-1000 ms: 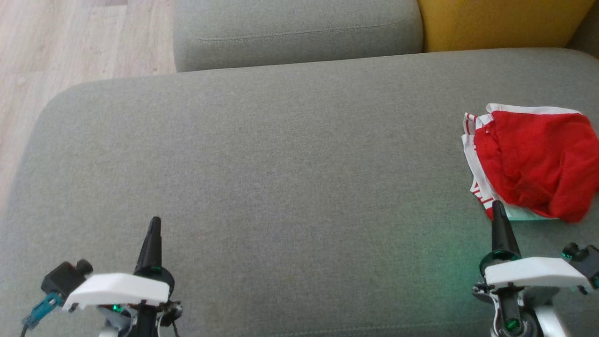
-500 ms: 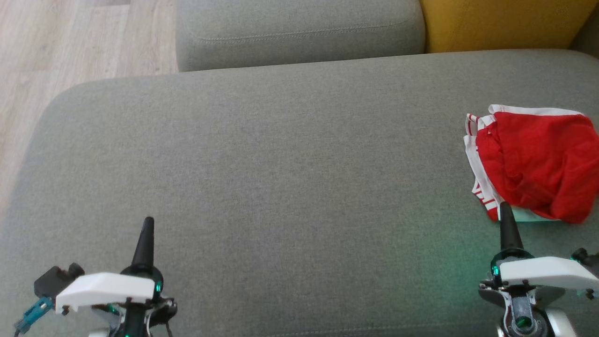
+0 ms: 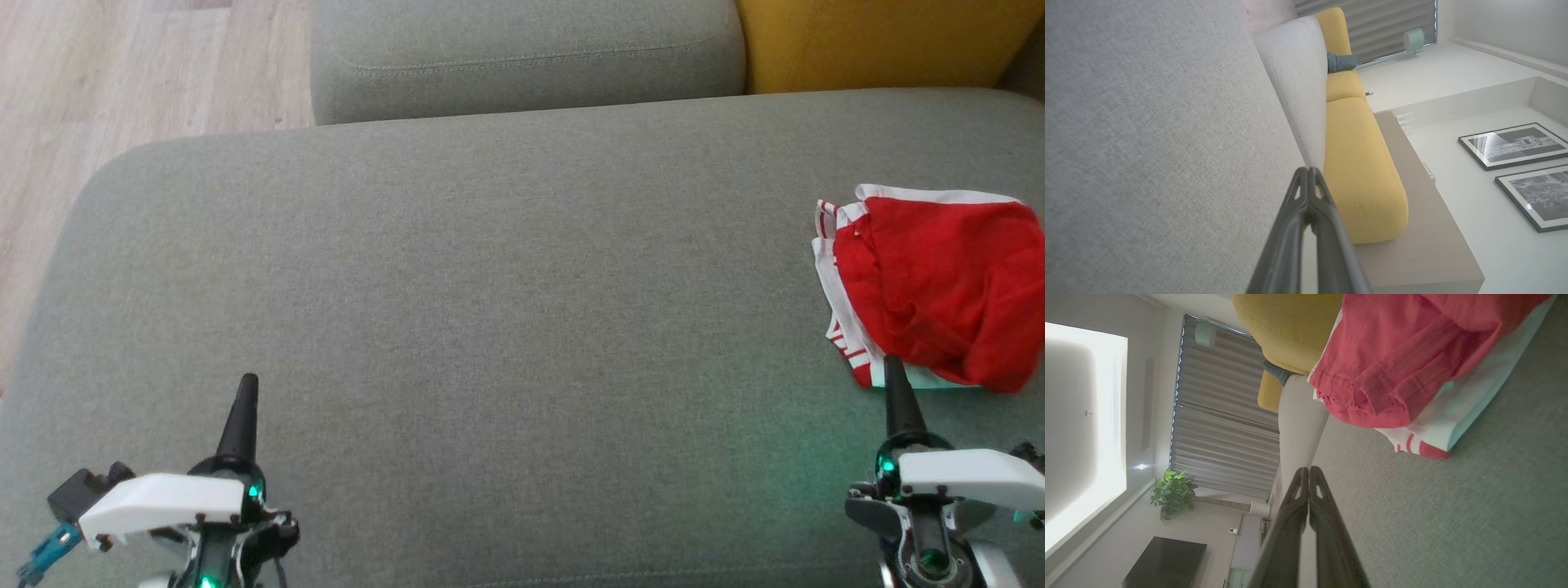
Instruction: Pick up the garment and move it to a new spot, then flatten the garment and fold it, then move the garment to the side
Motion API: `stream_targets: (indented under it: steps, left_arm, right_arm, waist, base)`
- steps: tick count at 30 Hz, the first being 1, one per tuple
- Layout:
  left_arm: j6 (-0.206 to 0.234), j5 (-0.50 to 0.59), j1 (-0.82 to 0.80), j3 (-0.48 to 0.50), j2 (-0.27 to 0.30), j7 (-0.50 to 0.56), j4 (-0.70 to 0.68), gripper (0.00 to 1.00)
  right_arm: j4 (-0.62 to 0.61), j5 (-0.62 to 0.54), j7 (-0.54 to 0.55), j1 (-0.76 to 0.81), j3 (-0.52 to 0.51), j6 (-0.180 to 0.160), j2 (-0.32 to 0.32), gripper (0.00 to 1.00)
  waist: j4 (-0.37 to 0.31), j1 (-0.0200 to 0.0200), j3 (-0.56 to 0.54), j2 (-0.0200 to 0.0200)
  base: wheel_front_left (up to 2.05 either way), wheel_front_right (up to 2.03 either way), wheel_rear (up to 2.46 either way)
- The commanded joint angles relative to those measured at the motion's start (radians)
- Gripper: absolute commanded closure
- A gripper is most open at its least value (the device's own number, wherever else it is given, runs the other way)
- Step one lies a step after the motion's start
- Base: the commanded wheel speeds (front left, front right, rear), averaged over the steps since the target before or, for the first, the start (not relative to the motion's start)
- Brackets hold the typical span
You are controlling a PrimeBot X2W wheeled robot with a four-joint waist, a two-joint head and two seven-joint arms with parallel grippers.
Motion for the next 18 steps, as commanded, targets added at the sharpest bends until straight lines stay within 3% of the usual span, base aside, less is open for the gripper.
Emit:
stream_targets:
  steps: [1, 18]
  left_arm:
    - [-0.006, -0.022, -0.065, 0.039, 0.016, 0.006, -0.029, 1.0]
    - [-0.018, -0.193, -0.084, 0.08, 0.016, 0.056, -0.015, 1.0]
  right_arm:
    - [-0.041, 0.029, 0.007, -0.063, 0.009, -0.001, -0.018, 1.0]
    - [-0.047, 0.223, 0.057, -0.067, -0.022, -0.001, -0.017, 1.0]
  waist:
    - [0.0, 0.0, 0.0, 0.0]
    - [0.007, 0.0, -0.001, 0.0]
  base:
    - [0.0, 0.0, 0.0]
    - [0.0, 0.0, 0.0]
